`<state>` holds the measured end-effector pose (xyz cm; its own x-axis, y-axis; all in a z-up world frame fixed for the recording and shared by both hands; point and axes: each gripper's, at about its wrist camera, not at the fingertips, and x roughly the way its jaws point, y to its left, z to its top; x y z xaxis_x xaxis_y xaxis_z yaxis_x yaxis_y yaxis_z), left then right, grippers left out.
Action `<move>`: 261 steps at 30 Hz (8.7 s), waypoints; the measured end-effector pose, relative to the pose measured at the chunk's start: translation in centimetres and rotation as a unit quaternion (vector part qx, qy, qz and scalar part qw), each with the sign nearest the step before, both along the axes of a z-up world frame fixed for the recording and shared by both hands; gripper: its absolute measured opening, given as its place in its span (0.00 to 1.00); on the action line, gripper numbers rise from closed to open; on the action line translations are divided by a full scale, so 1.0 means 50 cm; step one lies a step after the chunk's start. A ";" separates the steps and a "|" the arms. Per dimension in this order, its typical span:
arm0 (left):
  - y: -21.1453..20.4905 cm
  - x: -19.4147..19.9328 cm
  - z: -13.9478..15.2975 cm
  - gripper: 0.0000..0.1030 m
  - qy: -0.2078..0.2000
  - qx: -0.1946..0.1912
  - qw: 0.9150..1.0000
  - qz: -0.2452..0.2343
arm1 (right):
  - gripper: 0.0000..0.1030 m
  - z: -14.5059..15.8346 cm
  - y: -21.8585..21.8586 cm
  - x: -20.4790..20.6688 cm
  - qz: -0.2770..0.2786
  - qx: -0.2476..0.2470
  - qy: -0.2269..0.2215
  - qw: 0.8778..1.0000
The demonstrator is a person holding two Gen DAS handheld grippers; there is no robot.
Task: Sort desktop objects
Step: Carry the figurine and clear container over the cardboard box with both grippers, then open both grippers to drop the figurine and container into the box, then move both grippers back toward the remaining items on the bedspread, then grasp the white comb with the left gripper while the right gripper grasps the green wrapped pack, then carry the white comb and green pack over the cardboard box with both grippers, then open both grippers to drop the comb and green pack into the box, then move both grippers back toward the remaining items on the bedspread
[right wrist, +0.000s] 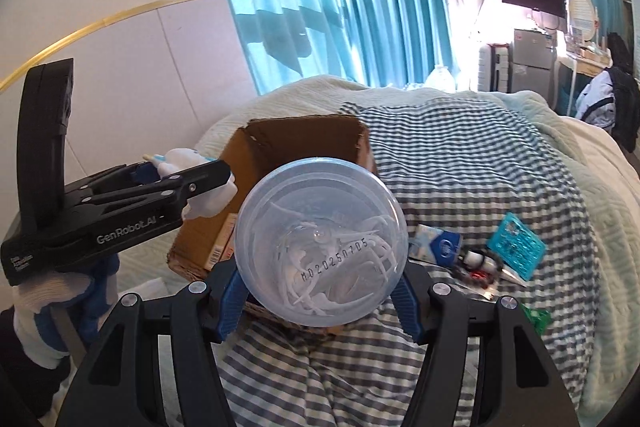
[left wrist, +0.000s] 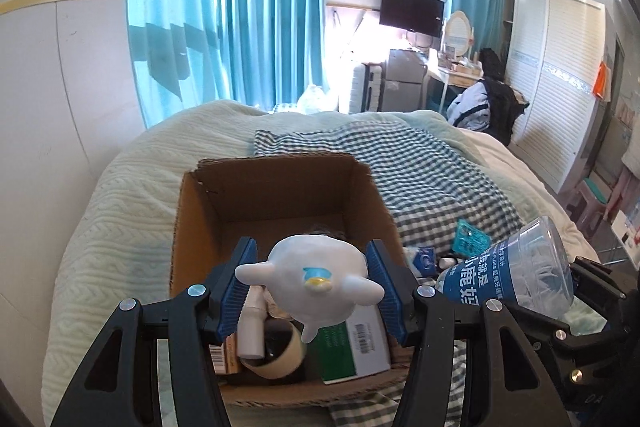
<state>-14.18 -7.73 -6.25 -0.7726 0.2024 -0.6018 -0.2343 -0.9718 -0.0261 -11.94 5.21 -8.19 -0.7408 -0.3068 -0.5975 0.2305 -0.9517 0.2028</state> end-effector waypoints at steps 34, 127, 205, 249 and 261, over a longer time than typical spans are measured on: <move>-0.060 -0.293 -0.122 0.61 -0.105 0.008 0.992 0.064 | 0.64 -0.101 -0.111 -0.276 0.045 0.024 -0.054 0.997; 0.483 -0.019 -0.490 0.68 -0.273 -0.016 0.961 0.047 | 0.87 -0.388 0.477 -0.079 -0.096 0.007 -0.163 0.982; 0.127 0.079 0.008 0.03 -0.002 0.019 0.998 -0.058 | 0.33 0.018 0.103 0.101 -0.051 0.038 0.052 0.997; -0.043 -0.149 -0.045 0.49 -0.081 0.040 0.995 0.047 | 0.54 -0.044 -0.070 -0.146 0.038 0.042 0.024 0.998; 0.027 -0.038 0.087 0.72 -0.019 0.059 0.998 0.034 | 0.63 0.064 0.035 -0.011 -0.015 0.022 0.074 0.997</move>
<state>-16.06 -6.37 -1.91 -0.7647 0.2203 -0.6056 -0.1639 -0.9753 -0.1478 -12.51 6.96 -5.00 -0.8302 -0.2591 -0.4936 0.2255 -0.9658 0.1277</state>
